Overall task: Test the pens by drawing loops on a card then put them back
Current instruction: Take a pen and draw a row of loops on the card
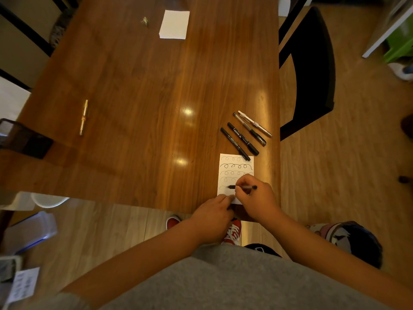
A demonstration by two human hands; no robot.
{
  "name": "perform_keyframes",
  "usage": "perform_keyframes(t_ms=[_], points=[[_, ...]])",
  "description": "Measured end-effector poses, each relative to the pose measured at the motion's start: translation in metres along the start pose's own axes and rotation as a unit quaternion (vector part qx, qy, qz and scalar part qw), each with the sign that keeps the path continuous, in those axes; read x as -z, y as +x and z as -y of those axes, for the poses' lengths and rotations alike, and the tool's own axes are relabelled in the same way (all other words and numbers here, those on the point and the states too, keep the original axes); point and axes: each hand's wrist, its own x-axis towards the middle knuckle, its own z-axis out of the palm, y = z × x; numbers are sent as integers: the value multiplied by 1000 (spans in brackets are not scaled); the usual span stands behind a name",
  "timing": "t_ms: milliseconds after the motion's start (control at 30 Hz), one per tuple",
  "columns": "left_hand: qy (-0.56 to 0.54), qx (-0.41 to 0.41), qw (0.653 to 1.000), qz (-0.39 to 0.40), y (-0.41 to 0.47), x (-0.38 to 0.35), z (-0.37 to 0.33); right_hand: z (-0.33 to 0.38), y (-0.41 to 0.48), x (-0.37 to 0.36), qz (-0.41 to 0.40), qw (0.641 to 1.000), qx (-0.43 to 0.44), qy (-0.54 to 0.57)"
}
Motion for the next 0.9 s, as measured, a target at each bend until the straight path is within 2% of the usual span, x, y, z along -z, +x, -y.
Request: perform_keyframes(t_ms=[667,900], points=[[20,-24,999,7,4,2,-2,-2,3,2,-24,1000,-5,2],[26,-18,999,33,9,2,2,-8,1,10,-19,999,-22,21]])
